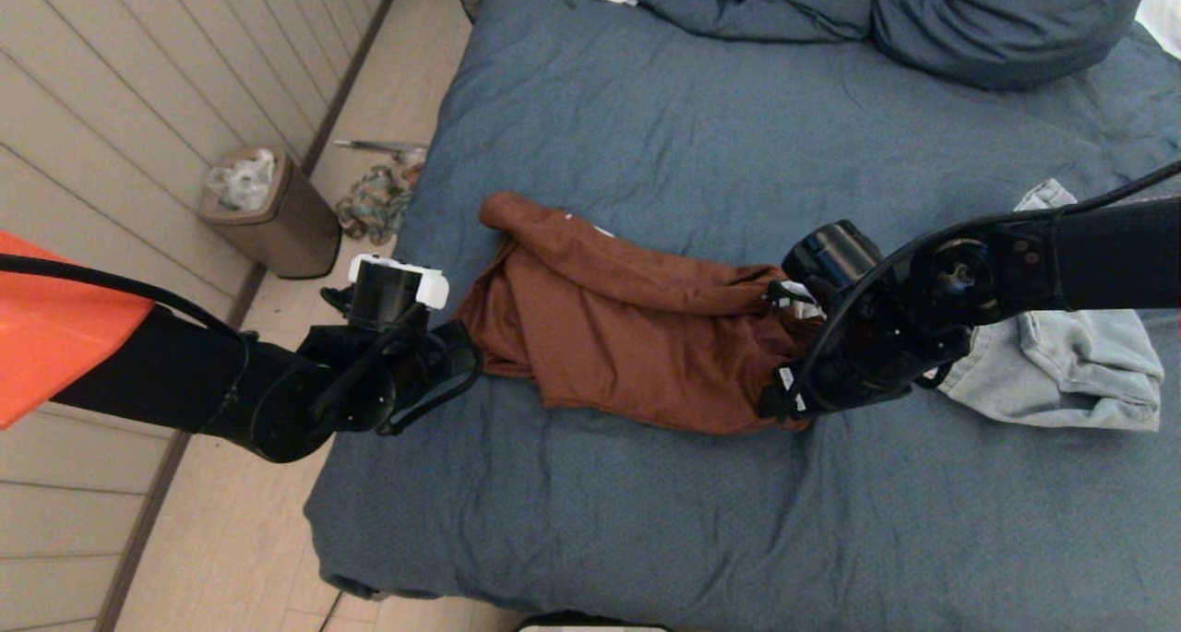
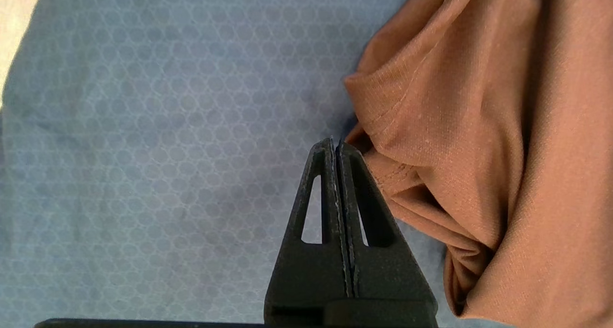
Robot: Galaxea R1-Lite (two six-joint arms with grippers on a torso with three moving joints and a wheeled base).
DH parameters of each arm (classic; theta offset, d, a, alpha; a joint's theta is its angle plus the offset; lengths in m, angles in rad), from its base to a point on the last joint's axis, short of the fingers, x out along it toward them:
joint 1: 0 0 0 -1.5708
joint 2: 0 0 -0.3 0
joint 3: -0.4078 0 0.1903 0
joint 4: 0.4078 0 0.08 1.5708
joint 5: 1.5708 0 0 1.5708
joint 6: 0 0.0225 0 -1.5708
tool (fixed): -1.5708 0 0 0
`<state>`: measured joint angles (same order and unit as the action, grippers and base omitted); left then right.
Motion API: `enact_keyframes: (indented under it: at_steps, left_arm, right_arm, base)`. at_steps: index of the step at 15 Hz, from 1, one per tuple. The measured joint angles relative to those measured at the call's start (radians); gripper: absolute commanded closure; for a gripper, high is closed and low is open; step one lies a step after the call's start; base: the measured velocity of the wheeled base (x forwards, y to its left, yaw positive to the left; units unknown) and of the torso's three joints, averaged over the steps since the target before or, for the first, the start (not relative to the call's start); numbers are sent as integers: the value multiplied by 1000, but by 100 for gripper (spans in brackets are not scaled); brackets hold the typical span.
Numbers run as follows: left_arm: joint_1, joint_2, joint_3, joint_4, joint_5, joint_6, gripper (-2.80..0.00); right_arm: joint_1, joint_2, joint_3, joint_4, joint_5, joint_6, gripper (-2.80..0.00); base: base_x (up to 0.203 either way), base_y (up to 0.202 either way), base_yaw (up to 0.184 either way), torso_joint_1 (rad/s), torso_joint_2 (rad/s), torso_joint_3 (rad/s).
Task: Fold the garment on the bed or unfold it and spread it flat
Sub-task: Fold the brown shorts
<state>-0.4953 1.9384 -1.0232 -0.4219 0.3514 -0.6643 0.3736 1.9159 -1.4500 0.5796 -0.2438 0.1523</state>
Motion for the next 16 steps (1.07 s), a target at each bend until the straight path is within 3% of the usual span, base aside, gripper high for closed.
enact_keyframes:
  at_steps: [7, 11, 15, 16]
  left_arm:
    - [4, 6, 2, 0, 8, -2, 0]
    - [5, 10, 0, -15, 41, -2, 0]
    - [4, 9, 5, -18, 42, -2, 0]
    - [4, 9, 6, -17, 42, -2, 0]
  right_arm:
    - [-8, 65, -18, -33, -46, 17, -280]
    - [0, 99, 4, -247, -61, 98, -280]
    - [27, 132, 49, -405, -61, 120, -280]
    - [31, 137, 53, -410, -61, 126, 0]
  base:
    - [0, 0, 0, 0, 0, 0]
    - [0, 0, 0, 0, 0, 0]
    - [0, 0, 0, 0, 0, 0]
    - [0, 0, 0, 0, 0, 0]
